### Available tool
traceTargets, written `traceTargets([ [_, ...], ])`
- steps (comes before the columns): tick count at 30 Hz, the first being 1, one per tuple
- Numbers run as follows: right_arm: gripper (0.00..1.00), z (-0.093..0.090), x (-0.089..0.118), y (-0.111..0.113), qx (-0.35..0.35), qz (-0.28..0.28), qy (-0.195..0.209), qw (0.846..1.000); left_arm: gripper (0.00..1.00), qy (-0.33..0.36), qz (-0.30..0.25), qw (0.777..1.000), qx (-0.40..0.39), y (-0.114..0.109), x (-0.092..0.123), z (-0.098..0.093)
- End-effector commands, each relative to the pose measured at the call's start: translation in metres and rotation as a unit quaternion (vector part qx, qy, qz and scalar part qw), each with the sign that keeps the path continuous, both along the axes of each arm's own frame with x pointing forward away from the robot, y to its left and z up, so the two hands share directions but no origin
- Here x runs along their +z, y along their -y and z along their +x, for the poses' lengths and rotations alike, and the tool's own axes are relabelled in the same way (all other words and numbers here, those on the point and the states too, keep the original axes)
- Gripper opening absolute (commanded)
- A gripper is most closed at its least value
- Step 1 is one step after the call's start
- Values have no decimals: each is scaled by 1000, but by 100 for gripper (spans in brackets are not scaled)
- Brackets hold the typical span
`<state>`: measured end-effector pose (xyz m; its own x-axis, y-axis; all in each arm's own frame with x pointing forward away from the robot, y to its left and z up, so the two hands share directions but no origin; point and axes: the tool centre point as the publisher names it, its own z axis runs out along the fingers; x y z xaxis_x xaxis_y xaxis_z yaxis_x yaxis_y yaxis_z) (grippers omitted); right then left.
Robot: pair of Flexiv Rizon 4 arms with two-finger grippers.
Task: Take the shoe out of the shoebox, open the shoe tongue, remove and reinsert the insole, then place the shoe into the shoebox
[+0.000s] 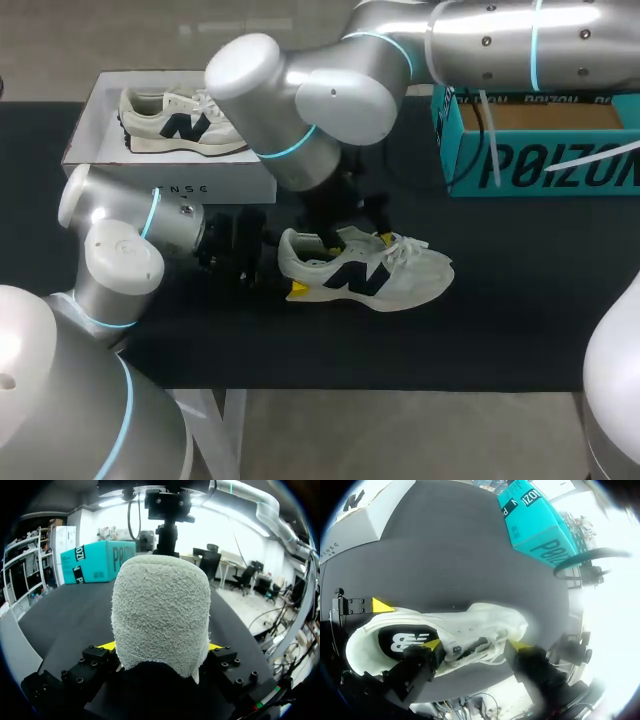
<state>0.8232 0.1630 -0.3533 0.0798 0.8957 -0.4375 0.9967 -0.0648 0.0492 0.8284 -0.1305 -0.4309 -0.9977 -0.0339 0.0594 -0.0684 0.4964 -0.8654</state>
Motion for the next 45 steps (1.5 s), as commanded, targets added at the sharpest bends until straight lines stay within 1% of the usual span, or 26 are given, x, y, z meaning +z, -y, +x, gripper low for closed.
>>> traceTargets([
  [1,56,-1,6,11,-10,-2,3,1000,0,1,-1,1000,1,2,-5,-2],
  [3,43,-1,11,16,-22,3,5,1000,0,1,-1,1000,1,2,-5,-2],
  [5,36,0,16,17,-22,5,11,1000,0,1,-1,1000,1,2,-5,-2],
  [6,33,1,18,18,-23,7,12,1000,0,1,-1,1000,1,2,-5,-2],
  [8,30,0,21,17,-24,9,14,1000,0,1,-1,1000,1,2,-5,-2],
  [10,24,1,22,16,-24,13,15,1000,0,1,-1,1000,1,2,-5,-2],
  [12,20,2,22,16,-26,15,13,999,0,1,-1,1000,1,2,-5,-2],
  [13,14,2,21,16,-30,17,11,999,0,1,-1,1000,1,2,-5,-2],
  [14,11,2,21,17,-34,20,10,999,0,1,-1,1000,1,2,-5,-2],
  [16,0,3,21,20,-41,23,8,999,0,1,-1,1000,1,2,-5,-2],
  [20,0,4,23,30,-48,25,8,998,0,1,-1,1000,1,2,-5,-2],
  [23,0,5,28,41,-52,20,13,998,0,1,-1,1000,1,2,-5,-2],
  [27,0,8,32,66,-66,5,19,998,0,1,-1,1000,1,2,-5,-2],
  [30,0,7,29,81,-73,-9,14,997,0,1,-1,1000,1,2,-5,-2],
  [35,0,6,22,97,-83,-24,6,996,0,1,-1,1000,1,2,-5,-2],
  [44,0,4,-16,110,-117,-39,-23,992,0,1,-1,1000,1,2,-5,-2],
  [45,0,3,-17,110,-120,-38,-26,992,0,1,-1,1000,1,2,-5,-2],
])
